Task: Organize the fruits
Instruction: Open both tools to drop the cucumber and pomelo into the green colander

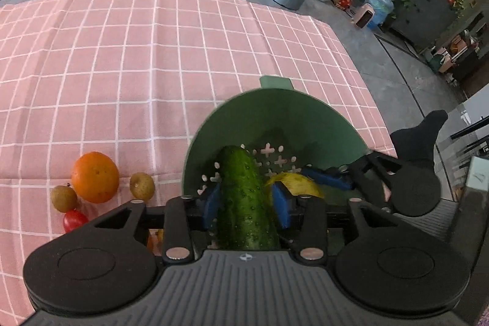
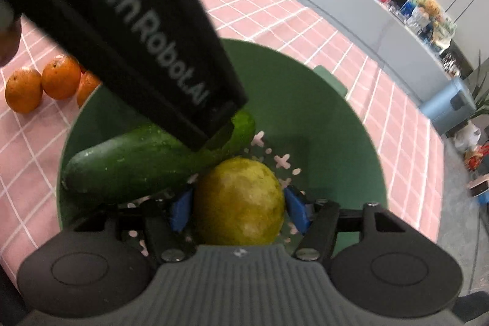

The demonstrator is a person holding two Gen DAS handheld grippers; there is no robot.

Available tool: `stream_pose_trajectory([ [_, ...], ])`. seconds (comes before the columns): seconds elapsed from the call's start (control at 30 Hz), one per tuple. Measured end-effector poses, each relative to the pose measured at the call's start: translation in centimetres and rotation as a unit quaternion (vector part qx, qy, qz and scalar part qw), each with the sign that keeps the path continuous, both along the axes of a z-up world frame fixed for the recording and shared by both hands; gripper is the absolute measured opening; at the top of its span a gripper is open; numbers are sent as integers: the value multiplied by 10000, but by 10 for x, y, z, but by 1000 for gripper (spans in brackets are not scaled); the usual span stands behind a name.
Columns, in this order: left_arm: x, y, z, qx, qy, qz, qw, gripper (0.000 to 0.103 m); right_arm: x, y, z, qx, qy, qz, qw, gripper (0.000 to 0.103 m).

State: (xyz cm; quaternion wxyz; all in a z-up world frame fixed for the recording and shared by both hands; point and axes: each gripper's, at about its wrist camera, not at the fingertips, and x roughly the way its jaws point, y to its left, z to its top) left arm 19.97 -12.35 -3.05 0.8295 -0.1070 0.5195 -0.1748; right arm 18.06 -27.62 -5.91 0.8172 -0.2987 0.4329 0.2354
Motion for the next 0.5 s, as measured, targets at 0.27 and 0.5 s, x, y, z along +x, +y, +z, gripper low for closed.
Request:
stream_pose_trajectory([
  [0.27, -12, 13, 18, -204, -164, 34, 9997, 51, -24, 16, 22, -627, -572, 172, 9962, 82],
  [0.5, -30, 31, 41, -196, -366, 78, 9991, 52, -42, 25, 48, -873, -820, 56, 9928, 83],
])
